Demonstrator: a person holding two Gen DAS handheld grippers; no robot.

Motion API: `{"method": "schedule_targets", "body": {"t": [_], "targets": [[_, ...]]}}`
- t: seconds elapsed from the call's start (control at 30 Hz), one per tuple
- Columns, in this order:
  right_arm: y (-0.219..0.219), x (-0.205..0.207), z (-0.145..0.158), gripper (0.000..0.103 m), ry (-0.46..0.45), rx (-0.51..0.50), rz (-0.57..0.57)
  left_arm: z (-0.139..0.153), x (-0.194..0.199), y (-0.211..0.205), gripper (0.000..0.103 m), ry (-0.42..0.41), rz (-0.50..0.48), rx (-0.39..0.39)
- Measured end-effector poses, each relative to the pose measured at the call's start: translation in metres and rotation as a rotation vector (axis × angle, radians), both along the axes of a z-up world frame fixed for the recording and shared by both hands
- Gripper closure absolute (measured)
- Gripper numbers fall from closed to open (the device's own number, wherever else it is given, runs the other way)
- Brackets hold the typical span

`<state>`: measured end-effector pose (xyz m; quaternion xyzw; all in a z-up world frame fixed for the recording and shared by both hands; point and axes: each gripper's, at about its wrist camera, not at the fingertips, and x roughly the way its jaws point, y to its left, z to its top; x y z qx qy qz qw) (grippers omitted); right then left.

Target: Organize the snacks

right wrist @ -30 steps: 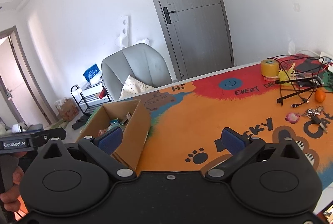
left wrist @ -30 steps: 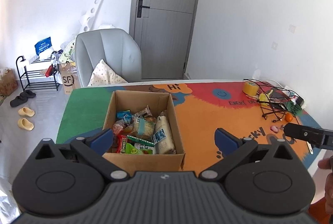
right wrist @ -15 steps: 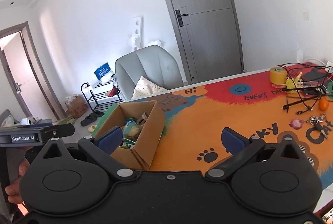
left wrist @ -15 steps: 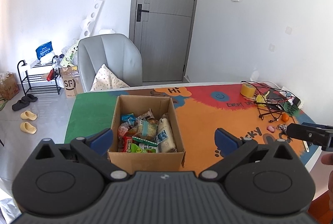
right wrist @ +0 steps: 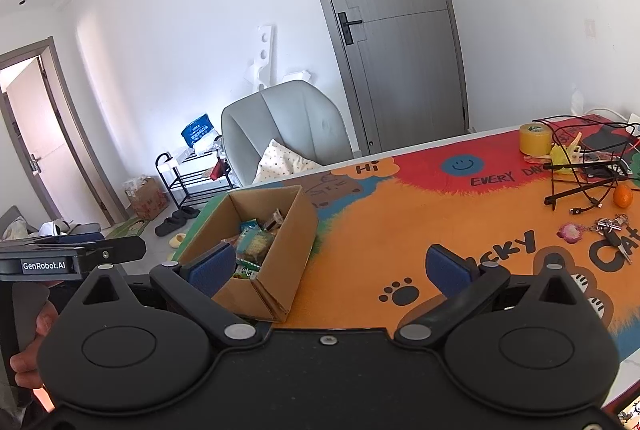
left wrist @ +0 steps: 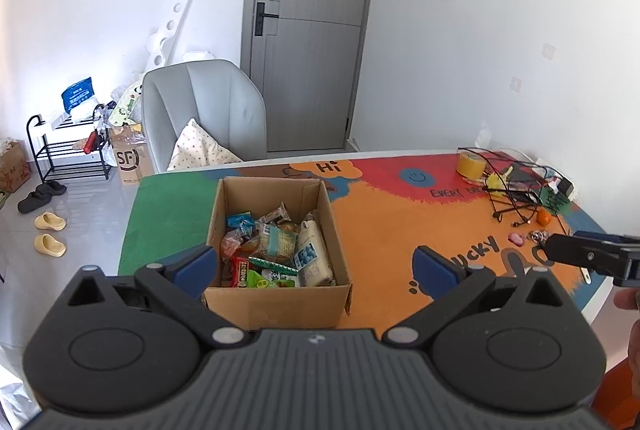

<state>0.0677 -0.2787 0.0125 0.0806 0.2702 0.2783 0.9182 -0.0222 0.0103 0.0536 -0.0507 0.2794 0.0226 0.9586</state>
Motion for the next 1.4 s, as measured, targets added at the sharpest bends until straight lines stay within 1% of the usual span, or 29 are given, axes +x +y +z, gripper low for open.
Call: {"method": "schedule_targets", "body": {"t": [0.8,1.4], "targets": [[0.003,0.0,-0.004,0.0,0.013,-0.025,0.006,-0.011,0.006,-0.003,0.0,0.033,-0.012,0.008],[0.001,0.001,-0.004,0.0,0.018,-0.021,0.005,-0.015,0.008,-0.005,0.0,0.042,-0.014,0.012]]}}
